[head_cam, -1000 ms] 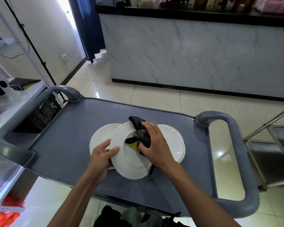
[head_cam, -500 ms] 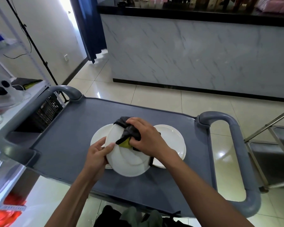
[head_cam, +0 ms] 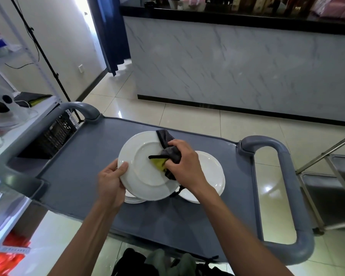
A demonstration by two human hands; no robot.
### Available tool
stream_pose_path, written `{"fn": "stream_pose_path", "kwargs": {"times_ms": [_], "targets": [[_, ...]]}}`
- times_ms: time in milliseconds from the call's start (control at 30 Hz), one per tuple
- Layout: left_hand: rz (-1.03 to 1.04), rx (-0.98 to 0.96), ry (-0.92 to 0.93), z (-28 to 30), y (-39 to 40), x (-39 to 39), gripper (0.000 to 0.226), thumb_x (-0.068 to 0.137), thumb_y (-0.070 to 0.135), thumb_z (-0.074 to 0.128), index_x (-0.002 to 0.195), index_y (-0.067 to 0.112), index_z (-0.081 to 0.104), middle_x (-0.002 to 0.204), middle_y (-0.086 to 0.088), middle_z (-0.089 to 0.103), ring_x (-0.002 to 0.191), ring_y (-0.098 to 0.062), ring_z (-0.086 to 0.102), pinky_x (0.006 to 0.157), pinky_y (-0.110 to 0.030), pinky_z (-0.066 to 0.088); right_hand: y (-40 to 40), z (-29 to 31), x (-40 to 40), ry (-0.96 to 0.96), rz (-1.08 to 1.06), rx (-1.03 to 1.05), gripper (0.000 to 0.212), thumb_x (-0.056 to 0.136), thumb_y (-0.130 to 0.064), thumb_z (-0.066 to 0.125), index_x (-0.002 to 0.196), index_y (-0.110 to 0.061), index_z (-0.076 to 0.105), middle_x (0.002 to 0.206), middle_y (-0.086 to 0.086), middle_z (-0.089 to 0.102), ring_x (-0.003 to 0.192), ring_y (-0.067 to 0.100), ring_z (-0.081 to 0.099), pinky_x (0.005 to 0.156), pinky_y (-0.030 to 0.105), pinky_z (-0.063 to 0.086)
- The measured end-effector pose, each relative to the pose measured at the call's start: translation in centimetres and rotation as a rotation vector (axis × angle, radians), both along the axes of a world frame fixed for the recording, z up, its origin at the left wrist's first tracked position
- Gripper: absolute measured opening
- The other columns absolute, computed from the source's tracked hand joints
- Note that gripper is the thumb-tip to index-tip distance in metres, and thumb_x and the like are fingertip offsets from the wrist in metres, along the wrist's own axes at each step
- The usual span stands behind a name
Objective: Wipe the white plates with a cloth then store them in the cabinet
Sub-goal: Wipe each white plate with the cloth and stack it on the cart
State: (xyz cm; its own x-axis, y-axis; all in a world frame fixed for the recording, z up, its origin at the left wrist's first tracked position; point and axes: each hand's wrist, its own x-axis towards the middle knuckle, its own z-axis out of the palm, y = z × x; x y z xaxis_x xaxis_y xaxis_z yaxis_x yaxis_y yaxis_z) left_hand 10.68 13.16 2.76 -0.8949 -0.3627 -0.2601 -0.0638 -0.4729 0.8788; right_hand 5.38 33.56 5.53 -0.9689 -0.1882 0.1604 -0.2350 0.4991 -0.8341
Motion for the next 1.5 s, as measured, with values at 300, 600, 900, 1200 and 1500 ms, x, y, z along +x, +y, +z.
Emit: {"fn": "stream_pose_path", "kwargs": {"times_ms": [300,600,900,1200,1500], "targets": [[0.134,0.099,-0.105,0.0,0.3,-1.0,0.026,0.100,0.004,0.049,0.122,-0.001,0.061,0.122,-0.022,0.061,0.108,-0.031,0.056,0.103,-0.048,0.045,-0.2,-0.5,0.4,-0.047,-0.035,-0.011,0.055,0.077,-0.014,0.070,0.130,-0.020,0.058,0.127,-0.009,0.056,0.110,0.006,0.054,0.098,0.020,0.045],[0.233,0.164,-0.119,1.1,0.5,-2.4,0.021,0.102,0.005,0.046,0.116,0.006,0.062,0.131,-0.023,0.059,0.113,-0.034,0.056,0.109,-0.055,0.042,-2.6,-1.3,3.0,0.127,0.101,0.063,0.058,0.077,-0.007,0.070,0.133,-0.009,0.058,0.142,0.001,0.051,0.132,0.016,0.047,0.111,0.026,0.037],[0.172,0.149,-0.095,2.1,0.0,-2.6,0.037,0.103,0.009,0.046,0.138,0.000,0.053,0.139,-0.027,0.055,0.120,-0.038,0.058,0.106,-0.057,0.044,-3.5,-2.2,3.9,0.294,0.244,0.122,0.053,0.080,-0.006,0.077,0.131,-0.002,0.061,0.141,0.011,0.054,0.134,0.024,0.049,0.115,0.032,0.037],[0.016,0.101,-0.074,1.3,-1.3,-1.8,0.034,0.102,0.009,0.047,0.133,0.005,0.058,0.127,-0.016,0.064,0.114,-0.032,0.061,0.100,-0.050,0.048,0.5,-1.6,1.8,0.166,0.031,0.070,0.059,0.076,0.000,0.066,0.133,-0.009,0.059,0.144,-0.001,0.050,0.133,0.016,0.046,0.113,0.030,0.038],[-0.078,-0.082,-0.029,1.0,0.8,-1.8,0.025,0.095,0.003,0.058,0.118,0.003,0.065,0.091,-0.008,0.074,0.073,-0.020,0.068,0.060,-0.029,0.058,0.2,0.3,-0.4,0.185,0.051,0.114,0.058,0.077,-0.001,0.067,0.134,-0.006,0.057,0.145,0.004,0.046,0.134,0.022,0.044,0.113,0.032,0.037]]}}
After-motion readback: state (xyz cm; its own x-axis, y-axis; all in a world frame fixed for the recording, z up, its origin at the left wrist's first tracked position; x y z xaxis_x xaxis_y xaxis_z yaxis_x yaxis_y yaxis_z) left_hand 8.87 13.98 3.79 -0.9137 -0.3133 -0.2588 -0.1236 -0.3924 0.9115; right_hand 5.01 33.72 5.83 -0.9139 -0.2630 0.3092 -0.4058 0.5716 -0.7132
